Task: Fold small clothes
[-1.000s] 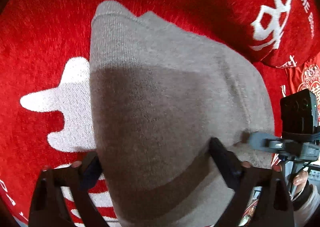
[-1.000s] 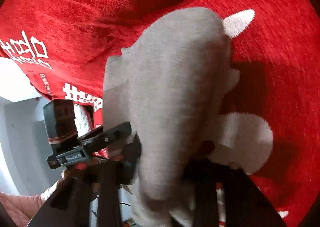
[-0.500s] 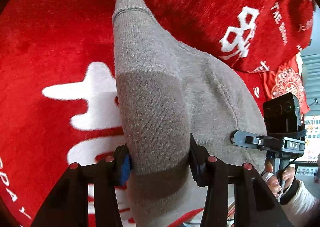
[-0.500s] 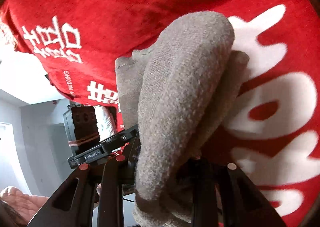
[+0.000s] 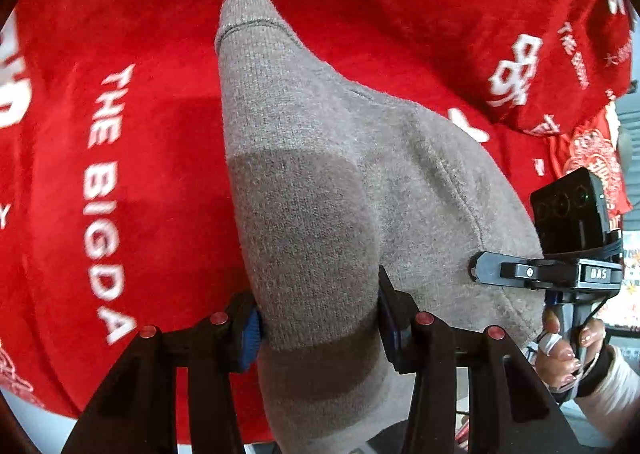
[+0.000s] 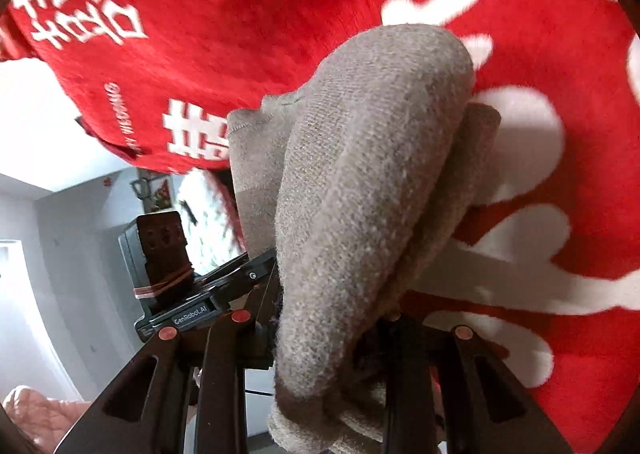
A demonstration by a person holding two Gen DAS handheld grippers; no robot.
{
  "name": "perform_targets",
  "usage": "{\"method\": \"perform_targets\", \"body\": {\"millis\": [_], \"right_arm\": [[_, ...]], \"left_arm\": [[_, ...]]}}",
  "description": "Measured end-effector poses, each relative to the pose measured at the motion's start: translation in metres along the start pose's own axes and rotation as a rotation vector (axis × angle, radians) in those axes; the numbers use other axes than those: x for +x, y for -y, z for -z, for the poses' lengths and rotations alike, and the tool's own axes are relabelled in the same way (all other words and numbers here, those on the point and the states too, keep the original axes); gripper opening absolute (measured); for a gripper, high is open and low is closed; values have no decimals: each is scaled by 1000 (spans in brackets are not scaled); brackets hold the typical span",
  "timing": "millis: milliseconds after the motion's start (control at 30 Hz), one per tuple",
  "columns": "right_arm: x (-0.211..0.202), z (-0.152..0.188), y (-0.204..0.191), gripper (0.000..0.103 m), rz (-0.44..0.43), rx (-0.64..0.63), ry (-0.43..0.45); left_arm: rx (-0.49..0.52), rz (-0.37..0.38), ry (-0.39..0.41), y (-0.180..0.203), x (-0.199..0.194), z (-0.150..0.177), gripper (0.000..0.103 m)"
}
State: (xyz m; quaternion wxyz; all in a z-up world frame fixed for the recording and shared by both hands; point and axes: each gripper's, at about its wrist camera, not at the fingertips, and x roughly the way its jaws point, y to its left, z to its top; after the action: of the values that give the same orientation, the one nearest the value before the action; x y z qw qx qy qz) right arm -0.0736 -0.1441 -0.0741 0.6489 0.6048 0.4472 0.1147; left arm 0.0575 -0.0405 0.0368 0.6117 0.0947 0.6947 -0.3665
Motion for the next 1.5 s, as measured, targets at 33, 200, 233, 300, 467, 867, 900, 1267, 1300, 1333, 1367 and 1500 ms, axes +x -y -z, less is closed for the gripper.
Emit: {"method": "perform_targets", "body": {"millis": [33, 200, 233, 300, 467, 867, 900, 1267, 1300, 1333, 1367, 1500], "right_arm": [[5, 0, -2, 31, 40, -10, -7], [5, 1, -27, 35, 352, -161, -19], [2, 2, -32, 36, 396, -189, -13], [-6, 3, -38, 36, 442, -202, 9], [-27, 6, -26, 25, 568, -164, 91], [-31, 14, -22, 24, 964, -215, 191], [-39, 16, -19, 24, 952, -187, 189], [-36, 52, -58, 24, 726, -252, 174], [-24, 54, -59, 24, 737, -261, 154], [-15, 52, -59, 24, 753, -262, 138], [-6, 56, -56, 24, 775, -262, 129], [-1, 57, -41, 23, 806, -216, 127]], "left_arm": [[-12, -7, -3, -8, 2, 3, 49], [-67, -57, -16, -37, 14, 18, 49], [-81, -51, -12, -40, 12, 20, 49], [-102, -22, 15, -44, 1, 24, 49], [-125, -82, 90, -58, -23, 28, 50], [-130, -242, 67, -56, 16, 25, 71], [-129, -247, 67, -55, 16, 25, 71], [-95, -353, 64, -42, 12, 34, 71], [-96, -356, 64, -41, 12, 35, 71], [-97, -359, 63, -40, 12, 35, 71], [-98, -361, 62, -41, 11, 36, 71], [-92, -369, 58, -40, 9, 38, 71]]}}
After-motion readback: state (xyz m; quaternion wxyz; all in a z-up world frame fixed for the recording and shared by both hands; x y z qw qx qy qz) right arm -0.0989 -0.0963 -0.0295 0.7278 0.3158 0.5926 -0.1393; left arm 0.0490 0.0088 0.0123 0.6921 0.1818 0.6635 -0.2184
